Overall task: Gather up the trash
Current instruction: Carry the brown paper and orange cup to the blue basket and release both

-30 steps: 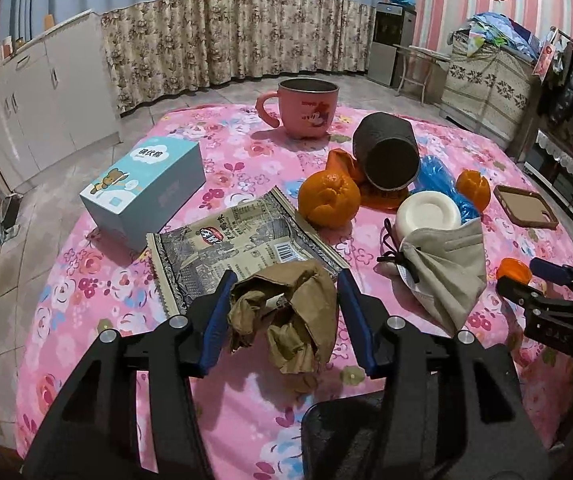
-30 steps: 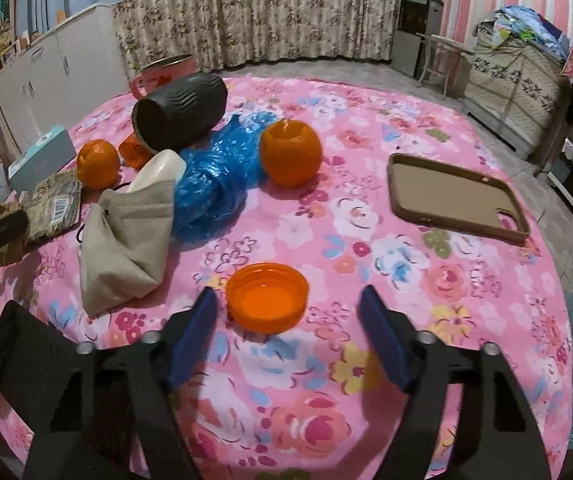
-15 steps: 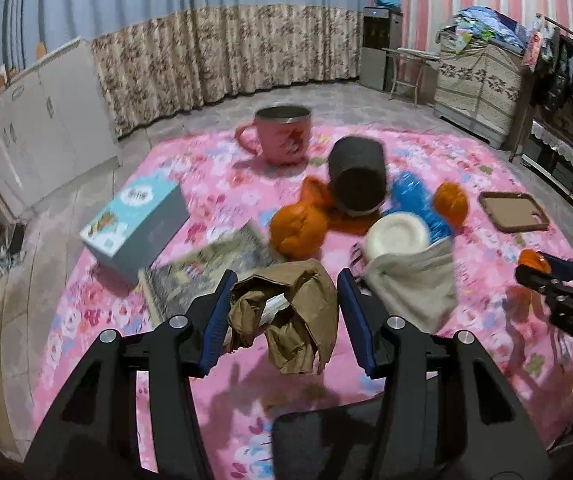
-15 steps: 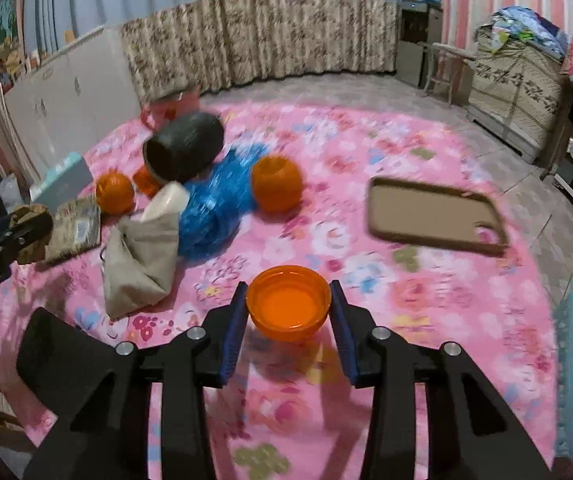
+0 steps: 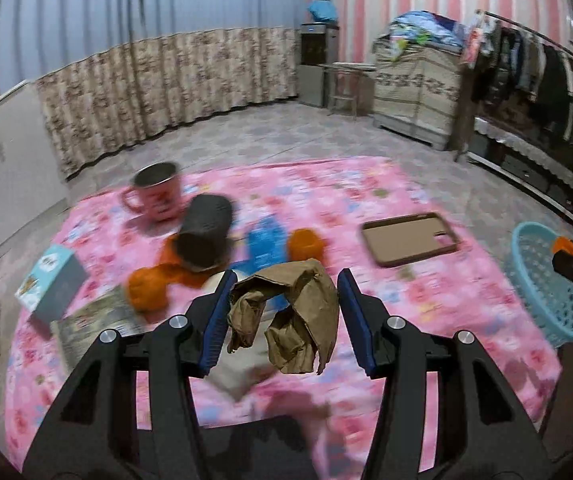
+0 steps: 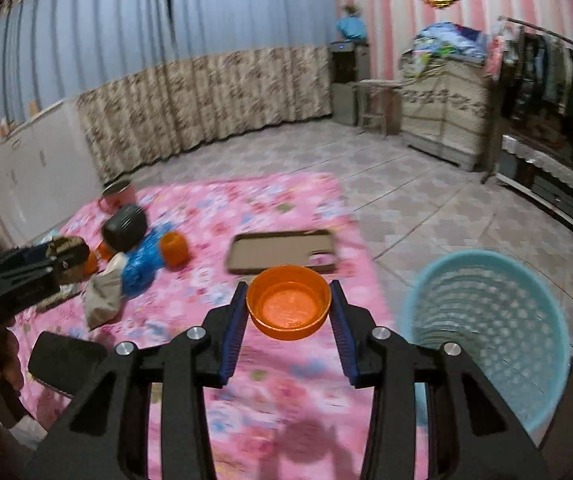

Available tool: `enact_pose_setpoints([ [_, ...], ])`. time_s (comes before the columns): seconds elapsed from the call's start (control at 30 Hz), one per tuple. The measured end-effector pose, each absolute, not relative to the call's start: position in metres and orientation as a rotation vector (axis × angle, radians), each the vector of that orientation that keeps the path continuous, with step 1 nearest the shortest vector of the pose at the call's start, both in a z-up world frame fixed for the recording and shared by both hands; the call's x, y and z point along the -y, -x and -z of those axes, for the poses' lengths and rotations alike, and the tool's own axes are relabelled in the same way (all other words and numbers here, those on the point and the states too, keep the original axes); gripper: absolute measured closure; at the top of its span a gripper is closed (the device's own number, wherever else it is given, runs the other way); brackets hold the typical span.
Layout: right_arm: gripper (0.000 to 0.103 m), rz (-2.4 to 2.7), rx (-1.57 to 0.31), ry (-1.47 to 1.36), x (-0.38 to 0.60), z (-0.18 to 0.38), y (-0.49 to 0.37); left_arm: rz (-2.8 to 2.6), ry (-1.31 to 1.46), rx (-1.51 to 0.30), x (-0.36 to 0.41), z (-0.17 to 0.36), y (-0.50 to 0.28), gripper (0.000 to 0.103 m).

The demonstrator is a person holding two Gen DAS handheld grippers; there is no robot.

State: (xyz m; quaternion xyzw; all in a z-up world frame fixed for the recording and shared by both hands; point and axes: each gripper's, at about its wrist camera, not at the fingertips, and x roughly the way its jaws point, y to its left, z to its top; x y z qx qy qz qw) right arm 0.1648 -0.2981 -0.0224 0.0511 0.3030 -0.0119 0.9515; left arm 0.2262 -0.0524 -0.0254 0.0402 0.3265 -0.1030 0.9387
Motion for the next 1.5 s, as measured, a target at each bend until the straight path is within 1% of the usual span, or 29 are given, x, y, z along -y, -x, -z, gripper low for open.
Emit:
enact_pose_setpoints([
  [0.3,0.063,0.196,-0.563,-0.165,0.384,0.016,-0.137,0.352,-0.126,-0.617,0.152,0.010,-0.219,0.052],
  [0.63,0.063,0.283,-0.568,-0.205,0.439,0.027,-0.133,0.427,-0.151,-0.607,0.220,0.009,-0.219,0.052],
  [1.23,0.063,0.341,-0.604,-0.244,0.500,0.057,-0.138,0.590,-0.147,-0.738,0.336,0.053,-0.231,0.052],
  [1.5,0.063,0.357,-0.622,-0.272,0.513,0.070,-0.139,0.624,-0.178,-0.748,0.371,0.057,-0.236,0.051],
])
